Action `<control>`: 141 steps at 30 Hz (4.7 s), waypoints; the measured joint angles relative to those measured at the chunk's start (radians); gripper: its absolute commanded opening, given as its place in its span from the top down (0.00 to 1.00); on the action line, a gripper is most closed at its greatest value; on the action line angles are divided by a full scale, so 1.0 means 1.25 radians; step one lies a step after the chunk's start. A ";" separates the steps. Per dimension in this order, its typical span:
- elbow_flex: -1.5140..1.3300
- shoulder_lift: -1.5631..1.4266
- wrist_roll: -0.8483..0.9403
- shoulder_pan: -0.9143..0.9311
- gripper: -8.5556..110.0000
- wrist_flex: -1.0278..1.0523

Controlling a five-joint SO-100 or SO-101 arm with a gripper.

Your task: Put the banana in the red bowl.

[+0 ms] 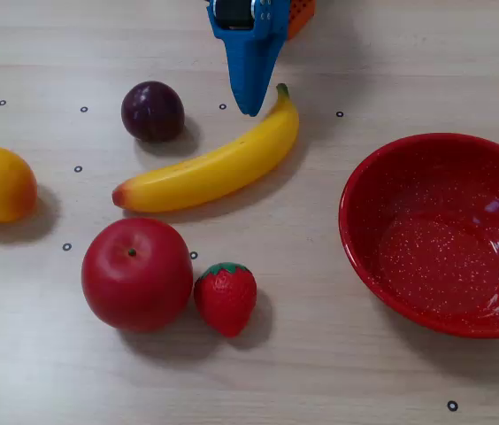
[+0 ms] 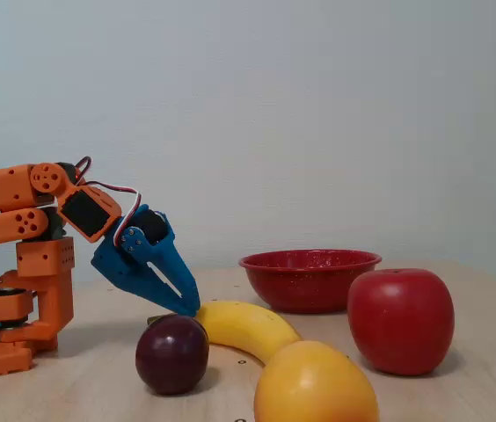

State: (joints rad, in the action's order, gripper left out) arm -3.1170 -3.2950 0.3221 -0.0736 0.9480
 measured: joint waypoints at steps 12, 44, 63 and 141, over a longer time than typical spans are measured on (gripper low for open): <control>0.000 0.000 -0.047 0.001 0.93 0.001; 0.985 0.896 -0.695 -0.081 0.91 0.547; 1.249 1.398 -1.011 -0.189 0.54 0.645; 2.152 1.860 -0.587 0.403 0.93 0.697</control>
State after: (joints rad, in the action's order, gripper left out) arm -0.4264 -0.9695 -0.4111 0.4295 1.8193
